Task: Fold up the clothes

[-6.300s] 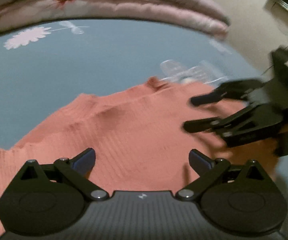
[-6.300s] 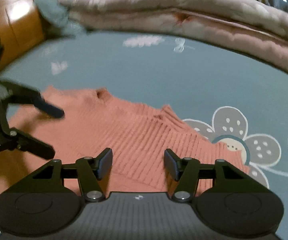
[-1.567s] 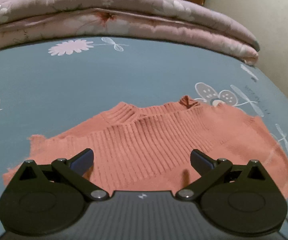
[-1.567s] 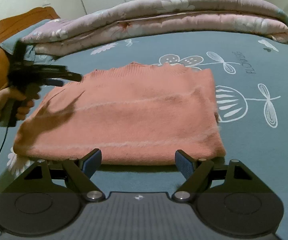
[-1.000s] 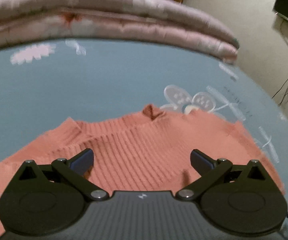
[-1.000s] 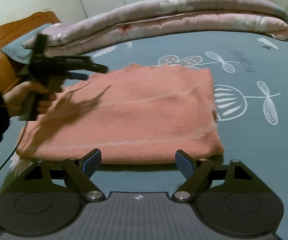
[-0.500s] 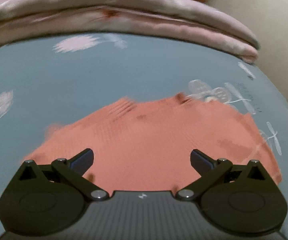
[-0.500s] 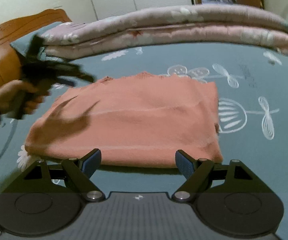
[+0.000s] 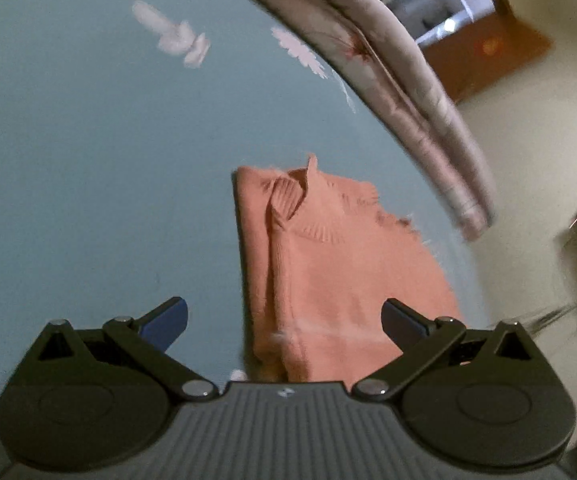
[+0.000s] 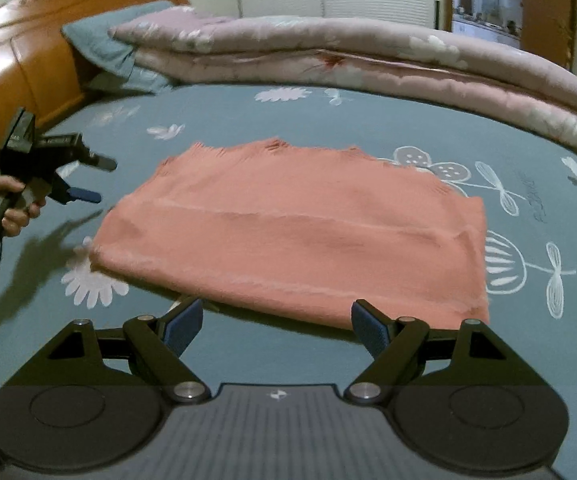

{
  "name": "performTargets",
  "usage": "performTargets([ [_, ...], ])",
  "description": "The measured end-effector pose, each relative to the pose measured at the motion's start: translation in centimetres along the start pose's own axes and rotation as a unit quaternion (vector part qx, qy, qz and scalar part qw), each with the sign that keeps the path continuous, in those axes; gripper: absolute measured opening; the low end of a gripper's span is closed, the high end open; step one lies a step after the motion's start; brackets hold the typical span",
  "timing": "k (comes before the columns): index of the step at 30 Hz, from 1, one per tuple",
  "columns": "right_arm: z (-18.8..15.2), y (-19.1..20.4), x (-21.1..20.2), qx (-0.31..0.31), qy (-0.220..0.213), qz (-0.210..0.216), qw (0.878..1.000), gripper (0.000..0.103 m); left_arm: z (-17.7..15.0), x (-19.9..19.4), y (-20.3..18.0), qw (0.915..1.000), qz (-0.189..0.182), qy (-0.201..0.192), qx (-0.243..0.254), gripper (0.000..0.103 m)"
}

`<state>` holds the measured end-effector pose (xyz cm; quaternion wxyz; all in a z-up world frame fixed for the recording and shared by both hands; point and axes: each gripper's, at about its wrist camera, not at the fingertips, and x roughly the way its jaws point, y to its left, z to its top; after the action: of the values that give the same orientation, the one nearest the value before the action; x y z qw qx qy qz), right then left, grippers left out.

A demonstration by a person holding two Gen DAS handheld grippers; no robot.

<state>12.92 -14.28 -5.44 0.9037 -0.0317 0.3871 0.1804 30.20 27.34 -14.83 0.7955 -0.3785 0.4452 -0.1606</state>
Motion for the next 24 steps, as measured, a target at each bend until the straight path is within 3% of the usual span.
performTargets([
  [3,0.7,0.7,0.3,-0.009,0.004,-0.004,1.000,0.085,0.2,0.6,1.2,0.9996,-0.020,-0.007,-0.019,0.102],
  [6,1.3,1.0,0.6,-0.010,0.010,-0.003,1.000,0.085,-0.1,1.4,0.2,0.9995,0.005,-0.002,0.031,0.102],
  [8,1.6,1.1,0.8,-0.009,0.013,-0.009,1.000,0.085,-0.2,1.8,-0.6,0.9985,0.001,0.007,0.053,0.102],
  [11,1.7,1.6,1.0,-0.012,0.017,-0.007,1.000,0.085,-0.2,2.2,-1.0,0.9978,-0.038,0.016,0.051,0.102],
  [15,1.5,2.4,1.3,-0.024,0.027,-0.003,0.999,0.085,0.2,3.2,-0.5,0.9981,-0.043,0.028,0.034,0.102],
  [19,1.6,2.7,1.2,-0.033,0.028,-0.003,0.999,0.085,1.0,4.0,0.4,0.9959,-0.084,0.035,0.002,0.102],
  [24,1.7,2.4,1.9,-0.024,0.037,-0.008,0.999,0.085,1.7,5.8,-0.4,0.9933,-0.098,0.057,0.025,0.102],
])
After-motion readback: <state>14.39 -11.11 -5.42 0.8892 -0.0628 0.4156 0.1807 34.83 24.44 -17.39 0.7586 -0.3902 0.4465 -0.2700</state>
